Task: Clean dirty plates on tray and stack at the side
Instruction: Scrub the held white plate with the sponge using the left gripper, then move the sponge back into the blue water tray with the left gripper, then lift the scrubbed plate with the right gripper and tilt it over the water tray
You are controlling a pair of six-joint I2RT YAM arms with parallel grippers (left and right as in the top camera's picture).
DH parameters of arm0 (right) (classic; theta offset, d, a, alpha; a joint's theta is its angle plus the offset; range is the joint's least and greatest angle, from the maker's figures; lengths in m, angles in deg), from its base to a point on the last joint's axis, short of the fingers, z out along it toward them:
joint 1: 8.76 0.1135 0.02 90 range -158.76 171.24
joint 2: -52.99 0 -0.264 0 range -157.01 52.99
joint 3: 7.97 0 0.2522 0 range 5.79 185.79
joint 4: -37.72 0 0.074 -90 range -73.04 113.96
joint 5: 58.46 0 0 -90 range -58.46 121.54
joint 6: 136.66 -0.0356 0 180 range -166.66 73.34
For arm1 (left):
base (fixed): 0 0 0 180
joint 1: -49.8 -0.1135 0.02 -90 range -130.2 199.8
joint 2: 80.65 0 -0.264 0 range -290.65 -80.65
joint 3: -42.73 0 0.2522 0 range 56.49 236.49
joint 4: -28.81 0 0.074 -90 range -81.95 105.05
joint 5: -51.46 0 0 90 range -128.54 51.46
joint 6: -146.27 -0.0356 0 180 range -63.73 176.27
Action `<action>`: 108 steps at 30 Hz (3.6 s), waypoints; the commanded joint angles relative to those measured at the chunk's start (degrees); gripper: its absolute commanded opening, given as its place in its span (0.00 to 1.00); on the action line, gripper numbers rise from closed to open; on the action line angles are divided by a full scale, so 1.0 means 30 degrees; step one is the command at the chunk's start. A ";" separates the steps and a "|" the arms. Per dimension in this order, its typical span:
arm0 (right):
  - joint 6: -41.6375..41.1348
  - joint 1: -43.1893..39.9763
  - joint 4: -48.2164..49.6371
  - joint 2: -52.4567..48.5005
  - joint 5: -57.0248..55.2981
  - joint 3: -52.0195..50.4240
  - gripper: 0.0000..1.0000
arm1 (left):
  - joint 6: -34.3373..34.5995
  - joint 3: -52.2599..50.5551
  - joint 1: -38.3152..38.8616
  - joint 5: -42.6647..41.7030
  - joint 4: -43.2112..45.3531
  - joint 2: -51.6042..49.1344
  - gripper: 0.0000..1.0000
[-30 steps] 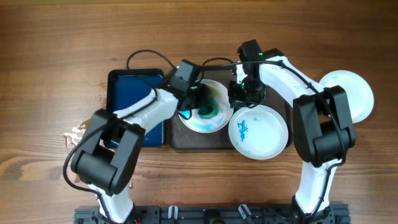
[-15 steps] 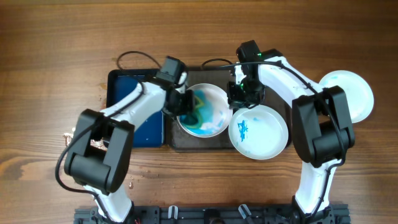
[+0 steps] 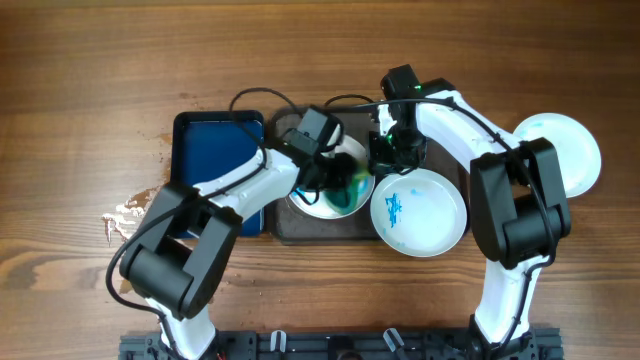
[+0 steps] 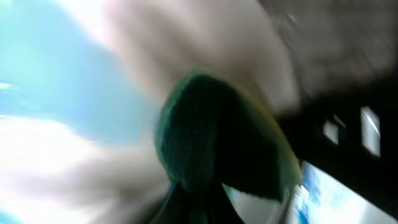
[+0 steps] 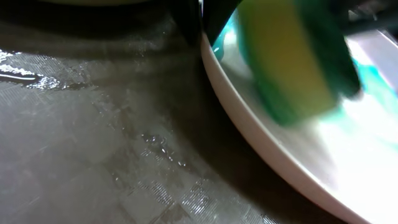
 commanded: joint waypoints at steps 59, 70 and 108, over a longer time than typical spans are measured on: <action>0.0933 -0.0036 0.1217 0.0007 -0.0291 0.0306 0.05 | -0.0066 0.0168 -0.8692 0.7082 -1.2094 1.6713 0.84; 0.2018 -0.0036 0.0000 0.5574 -0.1107 0.0597 0.05 | 0.0007 0.0168 -0.8692 0.6936 -1.2043 1.5497 1.00; 0.0204 0.5770 -0.4422 0.0889 -0.2164 0.8568 0.05 | 0.0641 0.0168 -2.0866 0.2215 -0.9041 1.2735 1.00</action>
